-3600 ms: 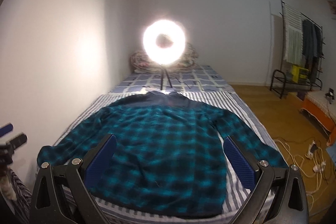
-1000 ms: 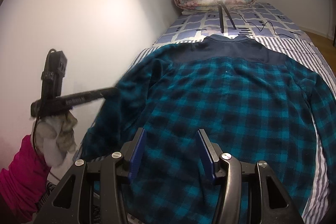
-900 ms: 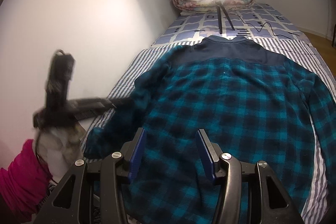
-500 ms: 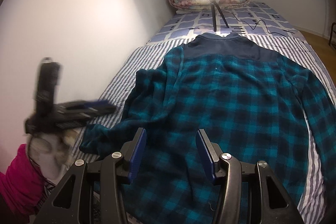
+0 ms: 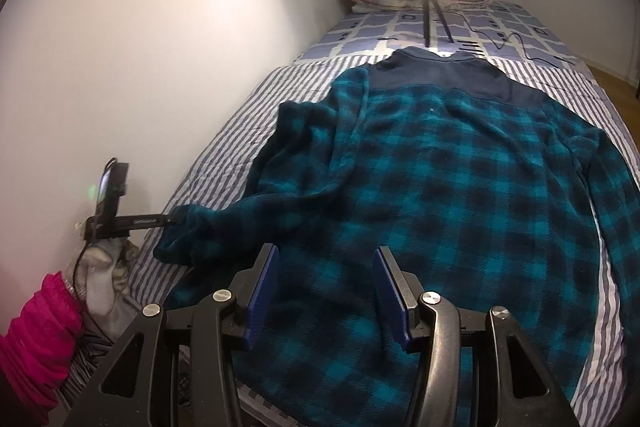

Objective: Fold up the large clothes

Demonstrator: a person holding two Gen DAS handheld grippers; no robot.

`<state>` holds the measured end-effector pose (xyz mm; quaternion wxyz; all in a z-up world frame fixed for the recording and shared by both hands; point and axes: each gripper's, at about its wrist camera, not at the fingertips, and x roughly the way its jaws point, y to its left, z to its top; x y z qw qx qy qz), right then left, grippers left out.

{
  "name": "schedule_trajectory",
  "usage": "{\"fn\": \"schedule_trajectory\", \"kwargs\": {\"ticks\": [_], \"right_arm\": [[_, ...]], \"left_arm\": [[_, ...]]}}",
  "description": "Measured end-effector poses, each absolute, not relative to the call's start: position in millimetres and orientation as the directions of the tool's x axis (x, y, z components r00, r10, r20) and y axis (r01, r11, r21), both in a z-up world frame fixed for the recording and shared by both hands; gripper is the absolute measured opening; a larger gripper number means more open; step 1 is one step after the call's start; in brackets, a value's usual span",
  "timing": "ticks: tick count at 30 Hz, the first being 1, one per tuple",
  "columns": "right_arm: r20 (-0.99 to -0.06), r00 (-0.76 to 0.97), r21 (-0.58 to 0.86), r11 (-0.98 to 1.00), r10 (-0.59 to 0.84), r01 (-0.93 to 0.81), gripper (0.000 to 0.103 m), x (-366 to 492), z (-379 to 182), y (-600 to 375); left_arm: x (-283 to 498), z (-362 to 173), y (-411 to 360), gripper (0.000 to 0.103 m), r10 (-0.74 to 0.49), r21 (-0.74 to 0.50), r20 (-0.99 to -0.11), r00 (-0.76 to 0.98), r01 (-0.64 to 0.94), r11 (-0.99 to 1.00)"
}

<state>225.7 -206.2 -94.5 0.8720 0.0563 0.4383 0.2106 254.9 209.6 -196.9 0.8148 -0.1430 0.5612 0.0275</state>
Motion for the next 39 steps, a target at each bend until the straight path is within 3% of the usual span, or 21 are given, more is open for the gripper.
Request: {"fn": "schedule_trajectory", "kwargs": {"ticks": [2, 7, 13, 17, 19, 20, 21, 23, 32, 39], "right_arm": [[-0.743, 0.526, 0.268, 0.904, 0.413, -0.332, 0.052, 223, -95, -200], [-0.750, 0.512, 0.279, 0.902, 0.419, -0.330, 0.052, 225, -103, -197], [-0.767, 0.470, 0.324, 0.896, 0.436, -0.304, 0.052, 233, -119, -197], [-0.783, 0.442, 0.331, 0.895, 0.438, -0.300, 0.052, 238, -125, -194], [-0.784, 0.436, 0.332, 0.892, 0.442, -0.307, 0.052, 242, -123, -192], [-0.784, 0.433, 0.332, 0.889, 0.445, -0.315, 0.052, 248, -120, -189], [-0.784, 0.431, 0.329, 0.888, 0.447, -0.322, 0.052, 251, -117, -187], [-0.783, 0.434, 0.308, 0.884, 0.446, -0.351, 0.052, 266, -108, -179], [-0.805, 0.420, 0.227, 0.871, 0.420, -0.435, 0.057, 359, -81, -117], [-0.847, 0.381, 0.209, 0.891, 0.371, -0.403, 0.057, 415, -115, -67]], "left_arm": [[256, -199, 206, 0.002, -0.137, -0.213, -0.923, 0.359, -0.180, 0.960], [234, -156, 170, 0.000, -0.197, -0.252, -0.868, 0.456, -0.063, 0.966], [164, -82, 87, 0.000, -0.345, -0.254, -0.763, 0.547, 0.236, 0.938], [111, -64, 44, 0.001, -0.433, -0.234, -0.737, 0.519, 0.405, 0.884], [92, -63, 33, 0.003, -0.485, -0.271, -0.742, 0.464, 0.453, 0.849], [83, -64, 29, 0.009, -0.514, -0.301, -0.736, 0.440, 0.467, 0.831], [73, -65, 27, 0.023, -0.532, -0.319, -0.732, 0.427, 0.474, 0.821], [54, -65, 28, 0.041, -0.559, -0.359, -0.710, 0.428, 0.462, 0.811], [54, -121, 71, 0.042, -0.463, -0.443, -0.744, 0.482, 0.163, 0.881], [71, -173, 77, 0.042, -0.424, -0.444, -0.793, 0.437, 0.060, 0.894]]}}
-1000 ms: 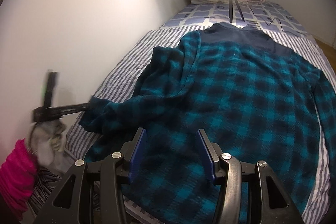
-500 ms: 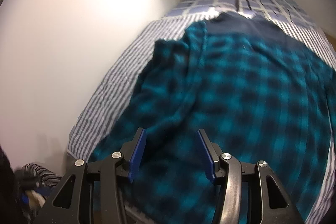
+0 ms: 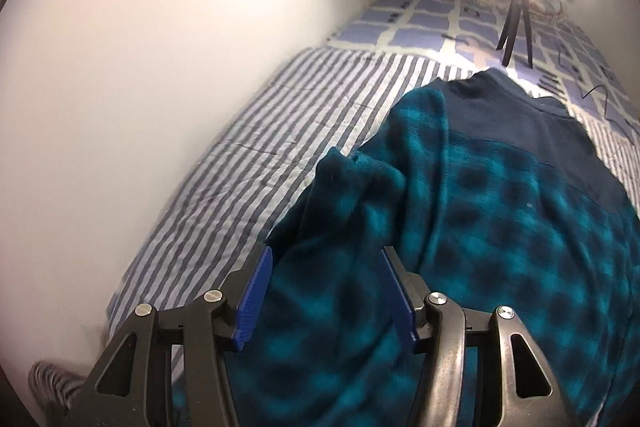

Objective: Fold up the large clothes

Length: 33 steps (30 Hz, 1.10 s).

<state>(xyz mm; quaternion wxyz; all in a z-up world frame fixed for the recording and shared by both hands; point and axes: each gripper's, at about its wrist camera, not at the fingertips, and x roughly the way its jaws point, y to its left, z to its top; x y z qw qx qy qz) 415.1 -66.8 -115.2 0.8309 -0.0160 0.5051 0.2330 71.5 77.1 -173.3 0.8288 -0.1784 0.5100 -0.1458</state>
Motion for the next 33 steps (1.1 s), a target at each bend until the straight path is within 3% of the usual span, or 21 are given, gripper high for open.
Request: {"fn": "schedule_trajectory", "kwargs": {"ticks": [10, 11, 12, 13, 14, 16, 22, 26, 31, 33], "right_arm": [[-0.915, 0.340, 0.067, 0.915, 0.216, -0.399, 0.059, 468, -167, -17], [-0.921, 0.332, 0.054, 0.913, 0.201, -0.404, 0.054, 471, -170, -15], [-0.926, 0.322, 0.050, 0.912, 0.195, -0.406, 0.046, 473, -173, -14], [-0.935, 0.301, 0.053, 0.912, 0.189, -0.407, 0.026, 475, -177, -14], [-0.940, 0.286, 0.058, 0.913, 0.186, -0.405, 0.016, 477, -178, -15], [-0.939, 0.288, 0.055, 0.910, 0.187, -0.411, 0.007, 479, -173, -19], [-0.917, 0.345, 0.045, 0.910, 0.202, -0.412, 0.004, 490, -139, -29], [-0.896, 0.379, 0.063, 0.911, 0.232, -0.408, 0.004, 506, -124, -18], [-0.902, 0.380, 0.027, 0.906, 0.205, -0.423, 0.004, 524, -154, 14], [-0.906, 0.379, 0.002, 0.897, 0.189, -0.443, 0.009, 523, -171, 25]], "left_arm": [[76, -208, 94, 0.042, -0.507, -0.553, -0.774, 0.378, -0.013, 0.833], [75, -209, 93, 0.034, -0.513, -0.557, -0.771, 0.378, -0.008, 0.830], [75, -208, 90, 0.009, -0.515, -0.556, -0.771, 0.375, -0.002, 0.831], [74, -207, 86, 0.004, -0.512, -0.550, -0.774, 0.374, 0.005, 0.835], [73, -204, 84, 0.004, -0.503, -0.539, -0.775, 0.382, 0.014, 0.842], [68, -191, 78, 0.004, -0.486, -0.511, -0.774, 0.407, 0.052, 0.858], [57, -155, 89, 0.003, -0.484, -0.518, -0.735, 0.475, 0.066, 0.853], [61, -140, 108, 0.003, -0.403, -0.464, -0.743, 0.535, 0.023, 0.886], [82, -177, 119, 0.003, -0.346, -0.429, -0.811, 0.472, -0.078, 0.900], [83, -186, 119, 0.004, -0.285, -0.375, -0.841, 0.460, -0.115, 0.920]]}}
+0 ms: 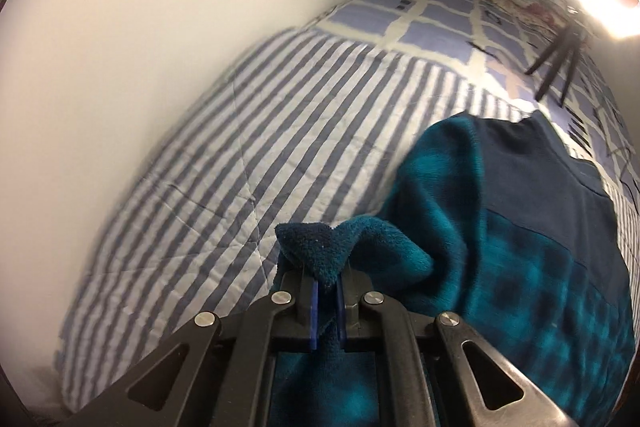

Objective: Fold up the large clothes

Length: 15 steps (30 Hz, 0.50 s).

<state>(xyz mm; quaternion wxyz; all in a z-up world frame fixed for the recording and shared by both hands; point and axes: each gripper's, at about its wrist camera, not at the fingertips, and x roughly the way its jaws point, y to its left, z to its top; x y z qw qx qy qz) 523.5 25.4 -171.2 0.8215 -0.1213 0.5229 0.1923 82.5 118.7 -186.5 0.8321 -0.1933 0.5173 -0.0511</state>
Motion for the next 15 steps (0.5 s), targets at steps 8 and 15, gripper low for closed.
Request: {"fn": "schedule_trajectory", "kwargs": {"ticks": [8, 15], "right_arm": [[-0.827, 0.430, 0.163, 0.886, 0.363, -0.434, 0.036, 470, -122, -43], [-0.791, 0.317, 0.324, 0.799, 0.522, -0.507, 0.037, 357, -123, -93]], "left_arm": [[74, -175, 138, 0.050, -0.310, -0.435, -0.803, 0.508, -0.146, 0.888], [92, -198, 153, 0.050, -0.377, -0.530, -0.794, 0.476, -0.240, 0.813]]}}
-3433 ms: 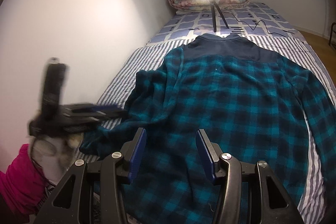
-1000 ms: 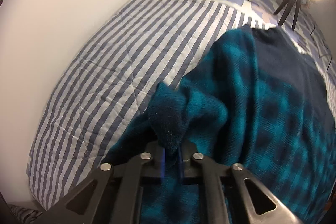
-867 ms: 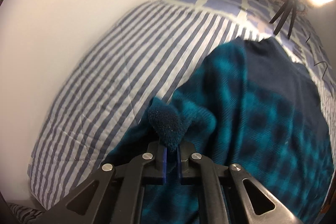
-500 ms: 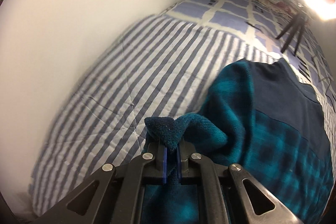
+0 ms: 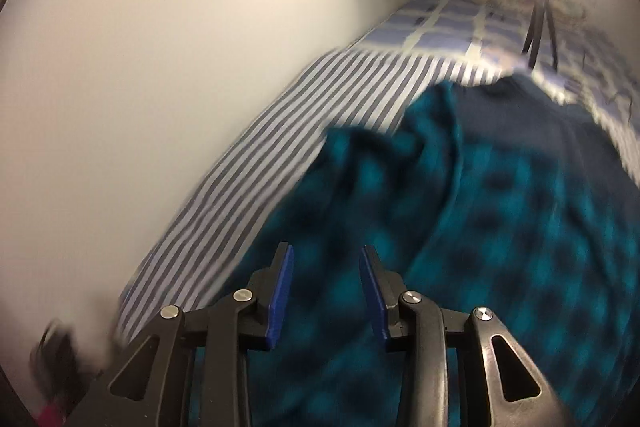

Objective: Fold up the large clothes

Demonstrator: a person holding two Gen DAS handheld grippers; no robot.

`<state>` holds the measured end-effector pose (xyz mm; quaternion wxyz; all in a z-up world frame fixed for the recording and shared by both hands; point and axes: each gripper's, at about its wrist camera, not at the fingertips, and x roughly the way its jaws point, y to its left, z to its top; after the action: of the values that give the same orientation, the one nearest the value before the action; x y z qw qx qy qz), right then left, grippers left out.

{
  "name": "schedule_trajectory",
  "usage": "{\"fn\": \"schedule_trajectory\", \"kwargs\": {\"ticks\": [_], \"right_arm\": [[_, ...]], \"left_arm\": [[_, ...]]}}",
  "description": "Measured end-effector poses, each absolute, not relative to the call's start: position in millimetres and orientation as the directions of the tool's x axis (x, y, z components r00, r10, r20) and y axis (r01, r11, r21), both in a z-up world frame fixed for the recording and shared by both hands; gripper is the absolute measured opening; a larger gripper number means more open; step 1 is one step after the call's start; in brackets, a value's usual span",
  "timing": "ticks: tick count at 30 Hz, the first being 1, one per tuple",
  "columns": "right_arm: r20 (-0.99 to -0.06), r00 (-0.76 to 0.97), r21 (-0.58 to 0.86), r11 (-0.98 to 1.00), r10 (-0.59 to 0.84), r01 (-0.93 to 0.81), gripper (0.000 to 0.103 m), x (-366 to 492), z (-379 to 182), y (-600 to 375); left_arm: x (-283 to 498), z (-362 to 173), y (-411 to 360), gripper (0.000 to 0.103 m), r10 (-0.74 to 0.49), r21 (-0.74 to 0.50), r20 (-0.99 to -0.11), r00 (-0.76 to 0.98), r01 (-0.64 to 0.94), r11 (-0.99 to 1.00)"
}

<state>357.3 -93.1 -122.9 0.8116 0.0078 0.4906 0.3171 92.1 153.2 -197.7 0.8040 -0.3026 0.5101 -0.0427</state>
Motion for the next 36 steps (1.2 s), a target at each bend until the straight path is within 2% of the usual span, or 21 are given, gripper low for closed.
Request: {"fn": "schedule_trajectory", "kwargs": {"ticks": [4, 7, 9, 10, 13, 14, 16, 18, 21, 22, 23, 25, 26, 31, 33, 36], "right_arm": [[-0.802, 0.207, 0.372, 0.739, 0.561, -0.561, 0.036, 306, -157, -79], [-0.849, 0.194, 0.288, 0.739, 0.491, -0.609, 0.033, 285, -183, -67], [-0.898, 0.231, 0.182, 0.795, 0.374, -0.579, 0.029, 282, -203, -69], [-0.904, 0.241, 0.177, 0.822, 0.353, -0.542, 0.030, 283, -208, -77], [-0.864, 0.202, 0.340, 0.831, 0.461, -0.441, 0.036, 279, -207, -108], [-0.840, 0.185, 0.404, 0.816, 0.509, -0.412, 0.045, 276, -204, -117], [-0.801, 0.144, 0.493, 0.777, 0.581, -0.392, 0.055, 269, -202, -122], [-0.791, 0.099, 0.518, 0.747, 0.604, -0.416, 0.055, 261, -202, -113], [-0.820, 0.080, 0.478, 0.755, 0.567, -0.450, 0.054, 249, -212, -93], [-0.817, 0.070, 0.488, 0.752, 0.572, -0.443, 0.049, 248, -218, -89], [-0.809, 0.062, 0.508, 0.748, 0.584, -0.427, 0.030, 249, -224, -86], [-0.800, 0.047, 0.537, 0.750, 0.598, -0.386, 0.003, 253, -231, -86], [-0.796, 0.048, 0.546, 0.751, 0.603, -0.371, 0.001, 253, -230, -87], [-0.740, 0.096, 0.593, 0.713, 0.666, -0.374, 0.000, 250, -192, -113], [-0.782, 0.117, 0.529, 0.751, 0.612, -0.397, 0.000, 250, -192, -113], [-0.844, 0.077, 0.444, 0.771, 0.531, -0.457, 0.010, 244, -202, -111]], "left_arm": [[99, -206, 157, 0.050, -0.424, -0.573, -0.780, 0.461, -0.253, 0.779], [105, -210, 154, 0.050, -0.467, -0.606, -0.764, 0.445, -0.245, 0.757], [105, -209, 154, 0.035, -0.488, -0.624, -0.753, 0.441, -0.244, 0.743], [104, -208, 154, 0.035, -0.484, -0.621, -0.754, 0.443, -0.243, 0.745], [101, -204, 159, 0.035, -0.456, -0.607, -0.758, 0.467, -0.249, 0.755], [101, -205, 160, 0.037, -0.458, -0.611, -0.757, 0.466, -0.256, 0.749], [102, -210, 163, 0.041, -0.476, -0.627, -0.750, 0.460, -0.265, 0.733], [105, -215, 160, 0.041, -0.485, -0.630, -0.751, 0.448, -0.264, 0.731], [107, -213, 155, 0.041, -0.476, -0.615, -0.758, 0.445, -0.248, 0.748], [108, -212, 154, 0.041, -0.477, -0.615, -0.758, 0.445, -0.243, 0.750], [106, -212, 153, 0.041, -0.475, -0.611, -0.761, 0.443, -0.240, 0.755], [106, -211, 149, 0.041, -0.467, -0.594, -0.772, 0.432, -0.228, 0.771], [104, -210, 148, 0.041, -0.466, -0.592, -0.773, 0.431, -0.225, 0.774], [88, -200, 150, 0.041, -0.466, -0.605, -0.753, 0.465, -0.212, 0.767], [92, -201, 150, 0.056, -0.462, -0.606, -0.753, 0.469, -0.220, 0.764], [99, -207, 151, 0.057, -0.464, -0.608, -0.761, 0.453, -0.249, 0.754]]}}
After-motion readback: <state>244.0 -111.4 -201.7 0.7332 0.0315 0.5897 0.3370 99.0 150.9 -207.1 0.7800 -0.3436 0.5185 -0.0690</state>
